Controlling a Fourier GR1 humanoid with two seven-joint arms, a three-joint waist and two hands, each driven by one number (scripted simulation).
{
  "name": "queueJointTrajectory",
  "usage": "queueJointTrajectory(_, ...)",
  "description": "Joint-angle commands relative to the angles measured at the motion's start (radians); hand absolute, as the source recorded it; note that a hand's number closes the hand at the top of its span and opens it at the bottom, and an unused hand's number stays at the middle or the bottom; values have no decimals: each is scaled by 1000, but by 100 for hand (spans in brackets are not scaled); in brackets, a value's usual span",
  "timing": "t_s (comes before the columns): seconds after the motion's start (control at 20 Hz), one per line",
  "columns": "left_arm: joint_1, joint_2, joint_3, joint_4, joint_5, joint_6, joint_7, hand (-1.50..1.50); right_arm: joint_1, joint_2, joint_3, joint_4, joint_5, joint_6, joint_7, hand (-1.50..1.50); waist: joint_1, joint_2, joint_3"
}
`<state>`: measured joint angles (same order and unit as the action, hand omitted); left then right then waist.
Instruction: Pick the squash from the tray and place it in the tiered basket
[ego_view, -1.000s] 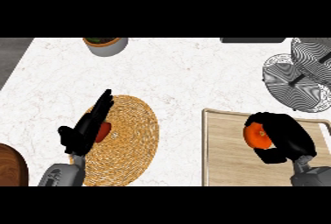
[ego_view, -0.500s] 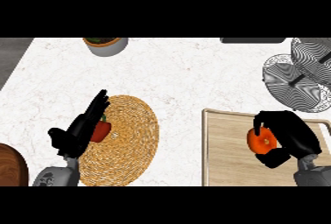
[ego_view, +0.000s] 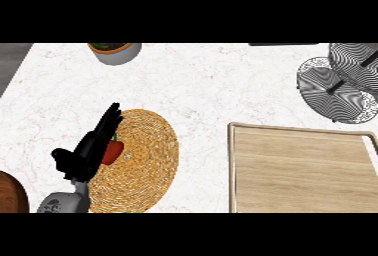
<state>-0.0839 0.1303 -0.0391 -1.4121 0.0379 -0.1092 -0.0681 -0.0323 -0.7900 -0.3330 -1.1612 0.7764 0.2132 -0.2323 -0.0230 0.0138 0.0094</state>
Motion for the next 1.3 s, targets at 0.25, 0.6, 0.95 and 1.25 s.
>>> queueJointTrajectory(0.25,-15,-16,-34,14,-22,-5,1,0,-163,-170,-324,379,-333,166,-313,150,33,-7,-2)
queueJointTrajectory(0.6,-36,-14,-20,81,-13,-34,-51,0,-323,-379,-329,624,-335,276,-481,150,56,-2,-6)
queueJointTrajectory(0.95,-64,-56,-46,95,-51,10,-38,0,-626,-432,-256,713,-322,334,-306,150,70,-2,-8)
queueJointTrajectory(1.25,-89,-42,-40,61,-22,-29,14,0,-873,-339,-151,717,-261,295,-103,150,91,2,-8)
